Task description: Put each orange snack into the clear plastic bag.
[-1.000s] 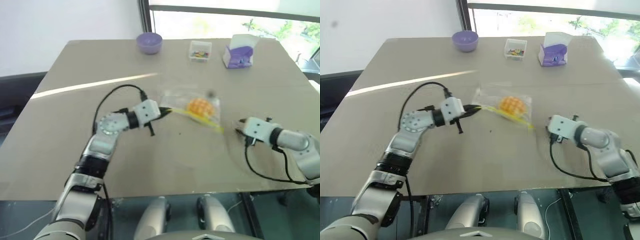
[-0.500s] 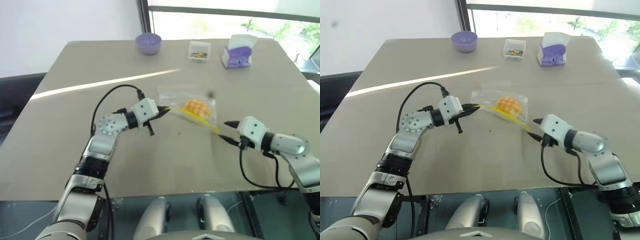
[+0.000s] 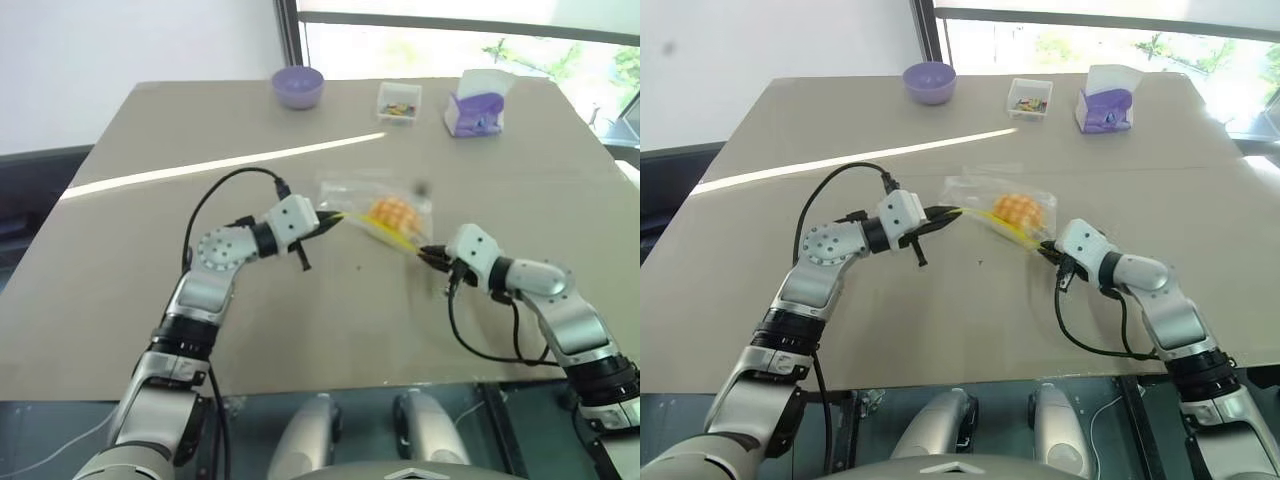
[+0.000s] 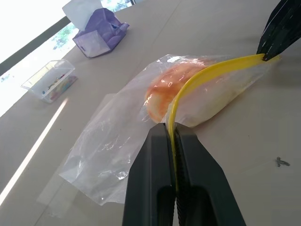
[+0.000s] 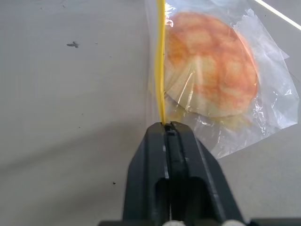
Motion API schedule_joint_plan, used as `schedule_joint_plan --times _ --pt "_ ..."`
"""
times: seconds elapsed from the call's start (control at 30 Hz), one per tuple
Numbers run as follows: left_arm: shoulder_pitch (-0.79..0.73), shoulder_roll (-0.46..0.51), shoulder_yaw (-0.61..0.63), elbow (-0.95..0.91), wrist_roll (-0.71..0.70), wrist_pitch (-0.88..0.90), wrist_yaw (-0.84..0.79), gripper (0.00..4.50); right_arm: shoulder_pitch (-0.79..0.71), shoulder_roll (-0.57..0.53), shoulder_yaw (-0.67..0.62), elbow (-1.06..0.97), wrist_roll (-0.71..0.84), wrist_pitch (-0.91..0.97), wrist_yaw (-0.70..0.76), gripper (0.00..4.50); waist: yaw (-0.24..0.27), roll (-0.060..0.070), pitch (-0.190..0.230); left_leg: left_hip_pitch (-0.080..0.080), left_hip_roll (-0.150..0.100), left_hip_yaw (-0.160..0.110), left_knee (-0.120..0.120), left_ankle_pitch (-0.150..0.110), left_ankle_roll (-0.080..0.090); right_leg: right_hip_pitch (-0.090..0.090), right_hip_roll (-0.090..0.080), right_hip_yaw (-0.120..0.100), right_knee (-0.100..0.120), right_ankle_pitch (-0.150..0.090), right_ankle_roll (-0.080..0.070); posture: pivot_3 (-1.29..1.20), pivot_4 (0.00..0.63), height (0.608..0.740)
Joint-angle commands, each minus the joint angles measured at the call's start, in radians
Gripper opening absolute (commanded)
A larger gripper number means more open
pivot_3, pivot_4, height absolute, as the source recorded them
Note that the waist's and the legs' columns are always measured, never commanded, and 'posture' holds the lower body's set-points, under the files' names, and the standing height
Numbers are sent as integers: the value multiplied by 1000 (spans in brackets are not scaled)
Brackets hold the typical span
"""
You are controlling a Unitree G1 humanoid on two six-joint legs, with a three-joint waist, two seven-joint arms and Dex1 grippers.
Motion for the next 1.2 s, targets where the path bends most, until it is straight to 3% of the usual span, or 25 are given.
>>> schedule_joint_plan --times 0.03,0.17,0.33,0.6,0.73,0.87,1.07,1.2 --pt "-8 3 20 -57 -22 3 9 0 -29 -12 1 18 -28 -36 -3 63 0 0 0 0 0 0 0 0 0 0 0 0 0 0 0 0 150 740" --pt "-33 -5 33 -52 -44 26 14 0 -82 -60 -25 54 -70 -68 -12 63 0 0 0 0 0 0 0 0 0 0 0 0 0 0 0 0 150 740" --pt "-191 -45 76 76 -90 64 43 0 -272 -135 -82 186 -119 -146 -67 63 1 0 0 0 -1 0 0 0 0 0 0 -1 1 0 0 0 150 740" --pt "-629 -130 64 641 13 -123 235 0 -582 -169 -54 579 -224 -390 -177 63 -1 -1 1 -2 -5 0 1 1 -1 -1 -1 -1 -1 0 0 0 150 740" --pt "-731 -145 79 776 32 -238 303 0 -656 -170 -56 674 -252 -472 -232 63 -7 -1 1 -3 -4 1 -3 1 -1 -2 -1 0 -5 0 0 0 150 740" --pt "-652 -147 83 709 -11 -316 206 0 -529 -181 -96 509 -187 -433 -181 63 -16 -1 1 -7 -2 2 -6 1 -1 -6 -1 1 -8 0 0 0 150 740" --pt "-234 -113 37 292 -37 -231 98 0 -77 -161 -138 -12 -109 -174 -151 63 -23 0 0 -20 -2 0 -3 1 -1 -19 -3 1 0 0 0 0 150 740" --pt "-22 -94 5 132 -5 -173 103 0 85 -111 -98 -160 -124 -62 -167 63 -25 0 -1 -17 -2 3 2 1 -1 -19 -2 4 4 0 0 0 150 740"
